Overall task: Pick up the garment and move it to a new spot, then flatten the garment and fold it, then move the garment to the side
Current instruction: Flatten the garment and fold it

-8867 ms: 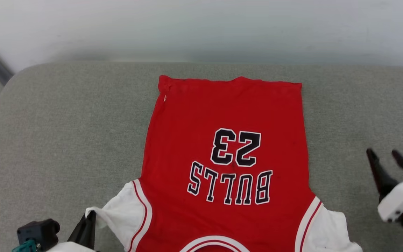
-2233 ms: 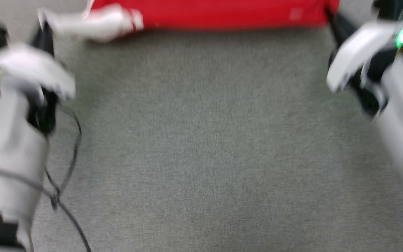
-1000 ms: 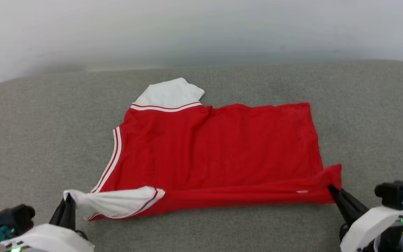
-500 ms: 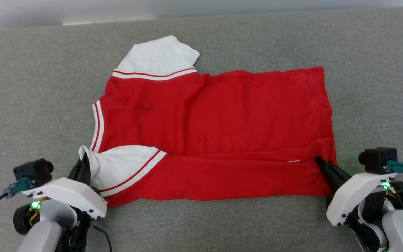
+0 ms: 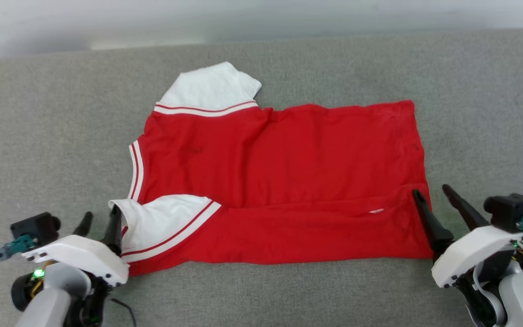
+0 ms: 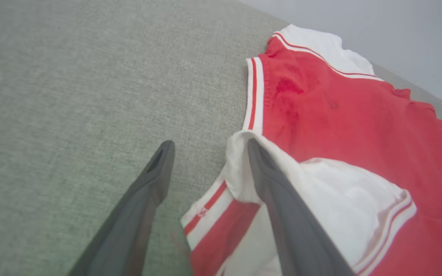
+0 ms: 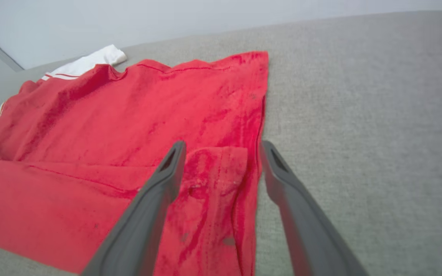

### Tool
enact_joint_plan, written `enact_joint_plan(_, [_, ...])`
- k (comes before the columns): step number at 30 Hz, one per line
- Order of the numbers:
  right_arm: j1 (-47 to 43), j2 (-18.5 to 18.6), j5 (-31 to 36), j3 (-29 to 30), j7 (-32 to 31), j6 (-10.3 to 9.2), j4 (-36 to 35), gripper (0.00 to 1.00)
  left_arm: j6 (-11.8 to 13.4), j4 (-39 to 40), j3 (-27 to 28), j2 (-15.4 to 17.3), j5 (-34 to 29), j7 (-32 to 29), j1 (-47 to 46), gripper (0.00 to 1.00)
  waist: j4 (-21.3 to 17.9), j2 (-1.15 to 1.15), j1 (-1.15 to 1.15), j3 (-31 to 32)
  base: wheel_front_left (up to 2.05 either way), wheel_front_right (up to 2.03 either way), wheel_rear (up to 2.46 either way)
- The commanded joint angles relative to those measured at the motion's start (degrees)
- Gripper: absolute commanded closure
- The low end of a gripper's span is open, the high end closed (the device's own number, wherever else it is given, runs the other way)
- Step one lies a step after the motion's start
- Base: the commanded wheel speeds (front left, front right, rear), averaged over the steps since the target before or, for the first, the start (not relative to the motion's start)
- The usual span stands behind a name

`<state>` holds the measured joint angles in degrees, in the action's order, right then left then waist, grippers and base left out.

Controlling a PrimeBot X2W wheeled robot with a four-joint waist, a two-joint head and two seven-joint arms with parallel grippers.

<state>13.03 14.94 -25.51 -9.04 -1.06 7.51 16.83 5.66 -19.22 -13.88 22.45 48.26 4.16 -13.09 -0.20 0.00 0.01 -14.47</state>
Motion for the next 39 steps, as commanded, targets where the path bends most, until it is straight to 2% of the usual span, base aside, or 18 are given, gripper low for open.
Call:
enact_joint_plan(1, [-1.03, -0.52, 0.84, 0.60, 1.07, -0.04, -0.65, 0.00, 0.25, 0.17, 0.59, 0.57, 0.37, 0.28, 0.73, 0.00, 0.17, 0.00, -0.01, 1.72, 0.00, 0.00, 0.00])
enact_joint_plan(7, [-4.43, -2.59, 6.07, 5.07, 4.31, -0.04, -5.74, 0.00, 2.39, 4.76, 1.68, 4.76, -0.08, -3.00, 2.98, 0.00, -0.09, 0.00, -0.01, 6.38, 0.00, 0.00, 0.00])
enact_joint_plan(15, [-8.89, -4.80, 8.58, 7.80, 0.43, -0.04, -14.76, 0.00, 5.60, 17.91, -0.38, 13.44, 1.54, -20.16, 5.80, 0.00, -1.31, 0.00, -0.01, 8.83, 0.00, 0.00, 0.00])
enact_joint_plan(19, [-9.74, -5.76, 8.89, 7.96, -0.90, -0.04, -17.87, 0.00, 6.78, 21.87, -0.80, 16.23, 3.67, -26.94, 7.62, 0.00, -2.62, 0.00, -0.01, 7.46, 0.00, 0.00, 0.00])
enact_joint_plan(23, [-9.88, -6.77, 8.81, 7.98, -1.62, -0.04, -19.50, 0.00, 8.25, 22.42, -0.79, 16.69, 6.30, -31.14, 9.36, 0.00, -3.94, 0.00, -0.01, 5.29, 0.00, 0.00, 0.00])
enact_joint_plan(26, [-9.52, -7.28, 9.04, 7.86, -1.69, -0.04, -20.19, 0.00, 8.40, 21.38, -1.27, 16.43, 7.64, -32.93, 10.48, 0.00, -4.88, 0.00, -0.01, 3.52, 0.00, 0.00, 0.00])
enact_joint_plan(38, [-8.38, -7.54, 7.00, 9.40, -2.05, -0.04, -18.86, 0.00, 5.34, 14.04, -3.62, 13.13, 11.39, -35.92, 9.35, 0.00, -6.51, 0.00, -0.01, 0.41, 0.00, 0.00, 0.00])
enact_joint_plan(39, [-8.35, -7.22, 6.59, 9.80, -2.42, -0.04, -18.63, 0.00, 4.92, 14.03, -3.73, 12.74, 11.66, -35.92, 9.25, 0.52, -6.50, 0.00, -0.01, 0.52, 0.00, 0.00, 0.00])
